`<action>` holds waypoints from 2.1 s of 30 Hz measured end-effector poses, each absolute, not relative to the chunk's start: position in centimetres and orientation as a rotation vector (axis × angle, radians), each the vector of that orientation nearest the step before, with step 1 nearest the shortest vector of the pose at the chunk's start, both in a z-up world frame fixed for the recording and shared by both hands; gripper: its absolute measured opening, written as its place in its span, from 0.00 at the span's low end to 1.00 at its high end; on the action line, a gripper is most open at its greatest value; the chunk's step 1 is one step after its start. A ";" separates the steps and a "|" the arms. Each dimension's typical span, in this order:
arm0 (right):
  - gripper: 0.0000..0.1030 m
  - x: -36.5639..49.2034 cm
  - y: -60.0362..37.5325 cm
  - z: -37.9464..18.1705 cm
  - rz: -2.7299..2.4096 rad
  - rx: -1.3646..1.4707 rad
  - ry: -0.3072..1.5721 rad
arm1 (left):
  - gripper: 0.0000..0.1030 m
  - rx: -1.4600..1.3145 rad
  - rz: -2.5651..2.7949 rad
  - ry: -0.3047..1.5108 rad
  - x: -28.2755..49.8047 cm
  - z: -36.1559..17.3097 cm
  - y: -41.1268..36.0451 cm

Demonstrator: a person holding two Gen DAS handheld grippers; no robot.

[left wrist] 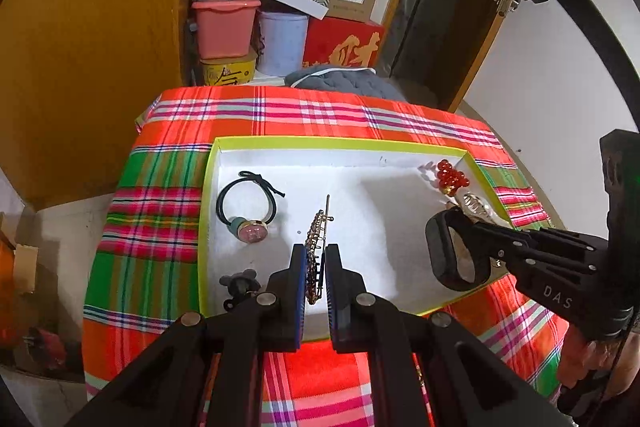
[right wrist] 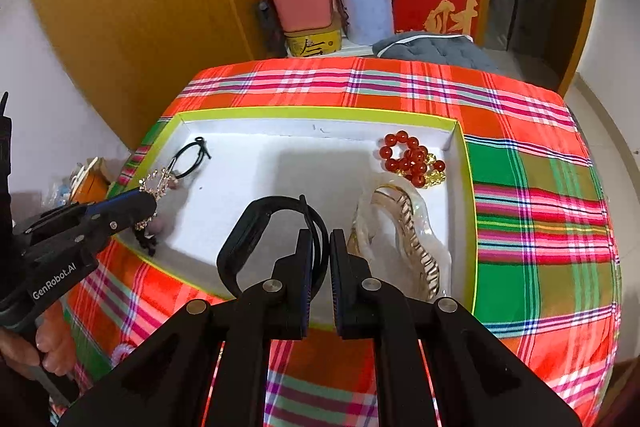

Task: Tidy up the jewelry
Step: 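Release the black band into the tray while the left tool drops the gold chain there, then move both tools back over the coil hair ties on the cloth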

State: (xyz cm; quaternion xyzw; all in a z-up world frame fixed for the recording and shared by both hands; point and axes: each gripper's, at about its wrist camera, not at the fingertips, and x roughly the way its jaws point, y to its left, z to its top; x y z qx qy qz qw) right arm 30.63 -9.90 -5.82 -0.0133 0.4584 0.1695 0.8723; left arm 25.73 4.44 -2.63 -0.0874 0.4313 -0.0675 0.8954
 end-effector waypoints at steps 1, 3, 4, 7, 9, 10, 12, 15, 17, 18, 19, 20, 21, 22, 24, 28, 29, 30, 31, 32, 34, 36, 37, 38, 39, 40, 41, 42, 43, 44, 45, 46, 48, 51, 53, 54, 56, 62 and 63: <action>0.08 30.7 -9.9 -5.9 0.352 -0.028 0.960 | 0.08 -0.181 -0.140 0.896 25.8 -2.8 4.4; 0.08 31.0 -9.8 -6.1 0.345 -0.037 0.966 | 0.09 -0.180 -0.141 0.902 26.0 -3.1 4.5; 0.08 31.2 -9.7 -6.3 0.344 -0.042 0.976 | 0.09 -0.179 -0.141 0.905 26.2 -3.2 4.5; 0.08 31.4 -9.5 -6.9 0.341 -0.059 0.998 | 0.09 -0.177 -0.146 0.916 26.4 -3.7 4.4; 0.08 31.5 -9.5 -7.2 0.337 -0.064 1.010 | 0.09 -0.180 -0.148 0.923 26.5 -4.0 4.3; 0.08 31.5 -9.4 -7.3 0.334 -0.067 1.017 | 0.09 -0.181 -0.149 0.927 26.5 -4.0 4.3; 0.09 31.6 -9.5 -7.6 0.326 -0.064 1.029 | 0.09 -0.183 -0.149 0.936 26.6 -4.3 4.2; 0.09 31.7 -9.6 -7.8 0.323 -0.057 1.043 | 0.09 -0.183 -0.142 0.948 26.7 -4.7 4.3; 0.09 31.7 -9.6 -7.9 0.321 -0.059 1.046 | 0.09 -0.182 -0.142 0.947 26.7 -4.7 4.3; 0.09 31.7 -9.6 -7.9 0.321 -0.060 1.047 | 0.09 -0.181 -0.141 0.948 26.7 -4.7 4.4; 0.11 31.7 -9.6 -7.8 0.322 -0.058 1.048 | 0.09 -0.178 -0.139 0.949 26.7 -4.6 4.4; 0.14 31.7 -9.6 -7.8 0.328 -0.051 1.048 | 0.09 -0.177 -0.137 0.949 26.7 -4.6 4.4; 0.17 31.6 -9.7 -7.7 0.336 -0.043 1.046 | 0.09 -0.178 -0.137 0.952 26.6 -4.6 4.4; 0.17 31.5 -9.7 -7.6 0.340 -0.040 1.042 | 0.09 -0.180 -0.136 0.954 26.6 -4.6 4.4; 0.17 31.2 -9.6 -7.4 0.342 -0.041 1.034 | 0.09 -0.183 -0.130 0.954 26.4 -4.4 4.6; 0.18 30.3 -9.8 -6.6 0.354 -0.030 1.016 | 0.10 -0.185 -0.127 0.945 25.7 -3.7 4.5; 0.19 30.0 -9.8 -6.4 0.357 -0.027 1.009 | 0.11 -0.181 -0.126 0.940 25.4 -3.5 4.5; 0.19 29.6 -9.9 -6.1 0.361 -0.023 1.002 | 0.11 -0.177 -0.125 0.935 25.2 -3.2 4.3; 0.21 29.2 -10.0 -5.8 0.366 -0.019 0.996 | 0.12 -0.174 -0.125 0.931 24.9 -3.0 4.3; 0.22 29.0 -10.0 -5.6 0.370 -0.017 0.991 | 0.12 -0.172 -0.126 0.926 24.5 -2.7 4.2; 0.25 28.2 -10.2 -5.1 0.376 -0.015 0.980 | 0.12 -0.169 -0.125 0.916 23.6 -2.1 4.0; 0.25 27.3 -10.4 -4.6 0.379 -0.013 0.970 | 0.12 -0.170 -0.124 0.906 22.9 -1.5 4.0; 0.25 26.7 -10.6 -4.2 0.379 -0.010 0.964 | 0.12 -0.172 -0.124 0.902 22.5 -1.3 4.0; 0.25 26.3 -10.8 -4.0 0.380 -0.008 0.960 | 0.12 -0.178 -0.122 0.897 22.0 -0.9 4.0; 0.25 25.7 -10.9 -3.7 0.381 -0.006 0.955 | 0.12 -0.180 -0.120 0.892 21.5 -0.6 4.0; 0.25 25.3 -11.1 -3.5 0.382 -0.005 0.951 | 0.12 -0.182 -0.119 0.887 21.0 -0.4 4.0; 0.25 24.6 -11.2 -3.2 0.385 -0.005 0.946 | 0.12 -0.184 -0.117 0.881 20.4 -0.1 4.0; 0.25 24.0 -11.4 -3.0 0.387 -0.006 0.942 | 0.12 -0.186 -0.116 0.878 19.8 0.2 4.0; 0.25 23.6 -11.5 -2.9 0.388 -0.006 0.939 | 0.12 -0.187 -0.115 0.875 19.3 0.4 4.0; 0.25 22.9 -11.6 -2.6 0.391 -0.005 0.935 | 0.12 -0.189 -0.110 0.871 18.6 0.6 4.0; 0.25 22.5 -11.7 -2.4 0.392 -0.004 0.931 | 0.12 -0.189 -0.107 0.870 18.1 0.8 3.9; 0.25 22.0 -11.8 -2.2 0.394 -0.006 0.927 | 0.12 -0.191 -0.104 0.868 17.6 0.9 3.9; 0.25 21.0 -11.9 -1.8 0.396 -0.008 0.916 | 0.12 -0.191 -0.100 0.864 16.4 1.2 3.8; 0.26 19.8 -12.1 -1.4 0.404 -0.004 0.906 | 0.12 -0.196 -0.091 0.861 15.0 1.5 3.8; 0.26 19.1 -12.2 -1.2 0.409 -0.004 0.902 | 0.12 -0.200 -0.086 0.858 14.0 1.7 3.6; 0.26 18.7 -12.2 -1.2 0.412 -0.005 0.902 | 0.12 -0.199 -0.084 0.858 13.7 1.7 3.6; 0.26 18.1 -12.2 -1.2 0.417 -0.006 0.903 | 0.12 -0.201 -0.079 0.857 13.0 1.7 3.5; 0.26 16.7 -12.7 -1.4 0.424 -0.003 0.906 | 0.12 -0.206 -0.069 0.858 11.0 1.8 3.5; 0.26 16.5 -12.8 -1.4 0.424 -0.002 0.908 | 0.12 -0.206 -0.068 0.858 10.8 1.8 3.5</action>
